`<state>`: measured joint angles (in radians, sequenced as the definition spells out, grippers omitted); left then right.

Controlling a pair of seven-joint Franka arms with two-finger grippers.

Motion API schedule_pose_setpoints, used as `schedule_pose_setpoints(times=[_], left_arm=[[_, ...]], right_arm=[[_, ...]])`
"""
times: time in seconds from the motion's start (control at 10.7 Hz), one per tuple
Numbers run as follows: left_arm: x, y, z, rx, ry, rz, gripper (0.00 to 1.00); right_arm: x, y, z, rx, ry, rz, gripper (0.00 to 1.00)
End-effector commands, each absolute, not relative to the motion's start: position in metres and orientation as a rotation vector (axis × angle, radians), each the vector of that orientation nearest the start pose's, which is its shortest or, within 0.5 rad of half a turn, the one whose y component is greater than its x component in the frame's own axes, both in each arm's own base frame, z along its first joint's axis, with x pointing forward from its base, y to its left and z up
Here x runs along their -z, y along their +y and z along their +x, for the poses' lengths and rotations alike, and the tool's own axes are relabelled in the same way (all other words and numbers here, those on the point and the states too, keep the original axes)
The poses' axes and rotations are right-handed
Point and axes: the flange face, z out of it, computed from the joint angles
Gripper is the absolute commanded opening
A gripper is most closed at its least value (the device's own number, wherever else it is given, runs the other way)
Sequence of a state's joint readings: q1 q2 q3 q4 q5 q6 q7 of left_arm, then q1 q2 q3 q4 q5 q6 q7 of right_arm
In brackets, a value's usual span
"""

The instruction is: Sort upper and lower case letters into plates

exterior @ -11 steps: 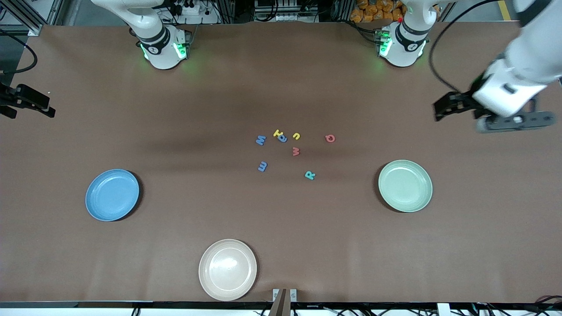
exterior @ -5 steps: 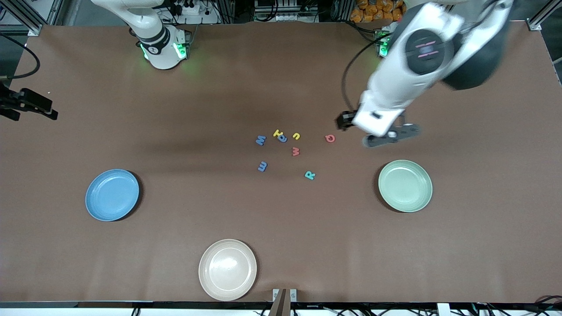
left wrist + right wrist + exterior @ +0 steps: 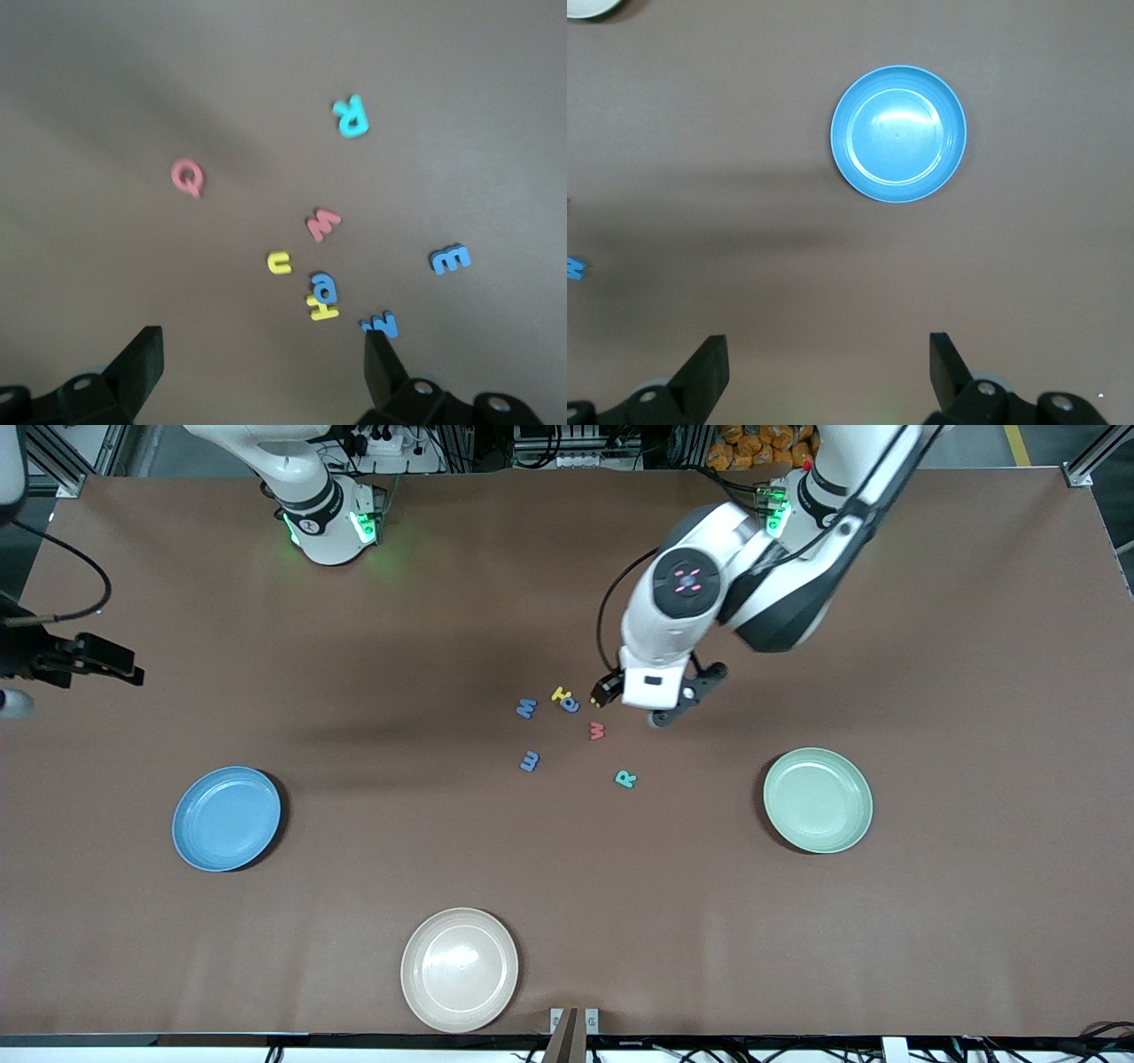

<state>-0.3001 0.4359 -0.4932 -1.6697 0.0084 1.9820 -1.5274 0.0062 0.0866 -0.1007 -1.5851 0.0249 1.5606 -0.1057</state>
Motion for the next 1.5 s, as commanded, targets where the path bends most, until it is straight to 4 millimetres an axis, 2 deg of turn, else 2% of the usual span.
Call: schedule_pose_setpoints(times=[0.0,0.09,0.28,0.37,0.47,0.75,0.84,1.12,1.21,1.31,1.4], left_arm=[[-0.323,-0.470,0.472,-0.326,-1.338,-2.823,1.00],[-0.309,-0.480,0.464,-0.308,-1.364,-2.808,1.00],[-0.282,-0.479,0.447,-0.277,-1.399,-2.808,1.00],[-0.271,-0.480,0.440,-0.272,-1.451,-2.803,1.00],[-0.268,-0.482,0.437,-0.273,-1.469,-2.803,0.98],[-0.252,-0.487,0.430,-0.284,-1.547,-2.798,0.93],[-0.244,-0.489,0.430,-0.294,-1.570,-2.797,0.91],[-0.226,-0.493,0.428,-0.261,-1.565,-2.810,0.88],[-0.225,-0.493,0.429,-0.255,-1.572,-2.806,0.88],[-0.225,-0.493,0.429,-0.254,-1.572,-2.806,0.88],[-0.225,-0.493,0.430,-0.253,-1.575,-2.806,0.88]], right_arm=[[-0.532,-0.040,0.600,-0.176,-0.003,-3.104,1.00],[-0.515,-0.026,0.609,-0.193,-0.037,-3.105,1.00],[-0.493,-0.019,0.618,-0.222,-0.054,-3.092,1.00],[-0.482,-0.008,0.622,-0.239,-0.080,-3.079,1.00],[-0.468,0.011,0.627,-0.259,-0.126,-3.079,1.00],[-0.417,0.082,0.639,-0.300,-0.287,-3.084,1.00],[-0.405,0.094,0.640,-0.322,-0.306,-3.085,1.00],[-0.365,0.109,0.650,-0.324,-0.273,-3.029,1.00],[-0.353,0.123,0.650,-0.323,-0.292,-3.019,1.00],[-0.341,0.129,0.653,-0.316,-0.299,-3.022,1.00],[-0.322,0.141,0.652,-0.344,-0.303,-3.004,1.00]])
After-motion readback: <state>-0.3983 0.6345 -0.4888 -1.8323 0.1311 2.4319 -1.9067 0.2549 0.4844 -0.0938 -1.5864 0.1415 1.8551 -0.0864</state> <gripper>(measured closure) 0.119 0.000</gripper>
